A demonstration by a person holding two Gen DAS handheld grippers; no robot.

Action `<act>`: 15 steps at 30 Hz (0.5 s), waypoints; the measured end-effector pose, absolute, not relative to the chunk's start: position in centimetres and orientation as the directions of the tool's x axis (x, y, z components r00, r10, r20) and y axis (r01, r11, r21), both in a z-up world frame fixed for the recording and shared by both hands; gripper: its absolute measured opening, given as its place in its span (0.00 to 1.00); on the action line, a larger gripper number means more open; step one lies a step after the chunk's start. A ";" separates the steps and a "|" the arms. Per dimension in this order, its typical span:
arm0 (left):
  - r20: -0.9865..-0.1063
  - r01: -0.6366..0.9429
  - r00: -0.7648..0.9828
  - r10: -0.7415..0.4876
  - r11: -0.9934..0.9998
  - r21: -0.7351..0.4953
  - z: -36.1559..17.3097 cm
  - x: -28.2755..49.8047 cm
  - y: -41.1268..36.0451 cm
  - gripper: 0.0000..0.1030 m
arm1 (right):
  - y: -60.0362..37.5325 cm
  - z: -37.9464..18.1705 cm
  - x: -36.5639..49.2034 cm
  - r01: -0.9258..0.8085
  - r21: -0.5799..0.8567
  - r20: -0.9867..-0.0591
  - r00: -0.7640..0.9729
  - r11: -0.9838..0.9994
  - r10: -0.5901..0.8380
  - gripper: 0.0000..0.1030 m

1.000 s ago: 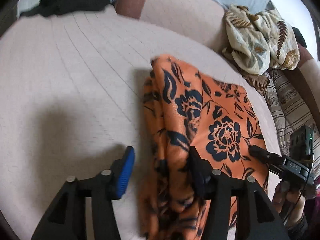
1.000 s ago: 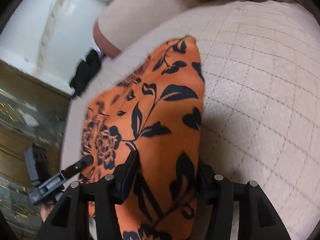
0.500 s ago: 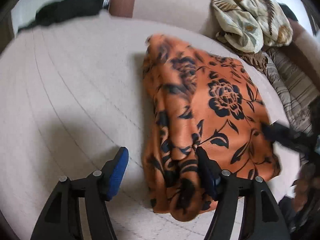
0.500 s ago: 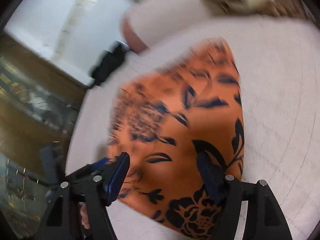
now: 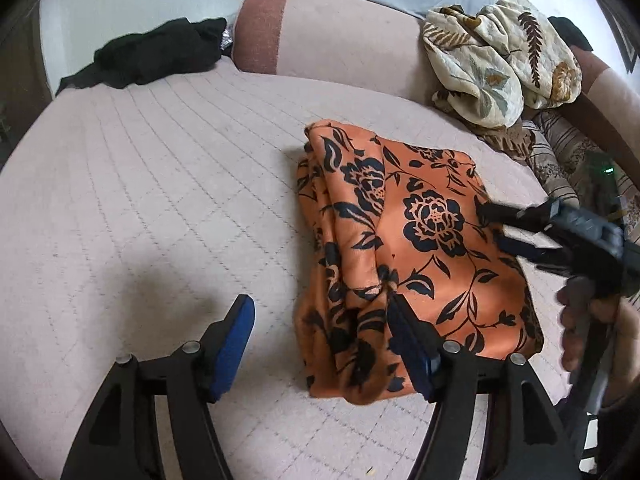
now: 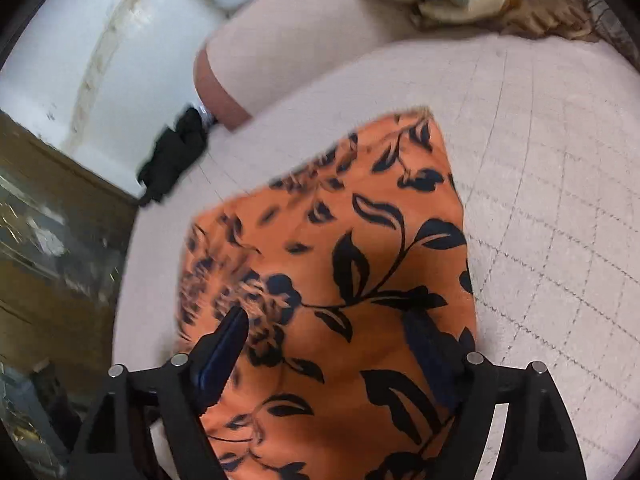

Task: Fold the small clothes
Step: 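Release the folded blouse and lift both grippers away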

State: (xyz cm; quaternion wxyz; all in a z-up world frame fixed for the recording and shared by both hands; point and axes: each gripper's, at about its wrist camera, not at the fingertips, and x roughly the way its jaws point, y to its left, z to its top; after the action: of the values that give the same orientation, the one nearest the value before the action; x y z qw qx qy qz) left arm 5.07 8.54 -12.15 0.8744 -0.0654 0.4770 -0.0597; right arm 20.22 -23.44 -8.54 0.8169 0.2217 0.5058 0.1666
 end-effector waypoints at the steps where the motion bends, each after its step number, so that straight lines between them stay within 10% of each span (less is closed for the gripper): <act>1: -0.820 0.040 0.549 -0.161 0.985 -0.166 -11.8 4.7 8.9 0.71 | -23.3 -7.6 19.8 -0.072 0.540 -0.734 0.448 0.838 0.511 0.81; 15: -0.789 -0.010 0.604 -0.108 0.990 -0.143 -8.6 -1.0 9.9 0.83 | -21.7 -2.7 11.4 -0.170 0.456 -0.693 0.548 0.874 0.468 0.88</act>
State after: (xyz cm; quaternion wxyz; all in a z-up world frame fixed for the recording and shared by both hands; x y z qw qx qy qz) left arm -0.97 9.87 -8.56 0.8932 -0.0664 0.4439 -0.0274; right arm 11.42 -21.71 -2.70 0.8631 0.1701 0.4380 0.1851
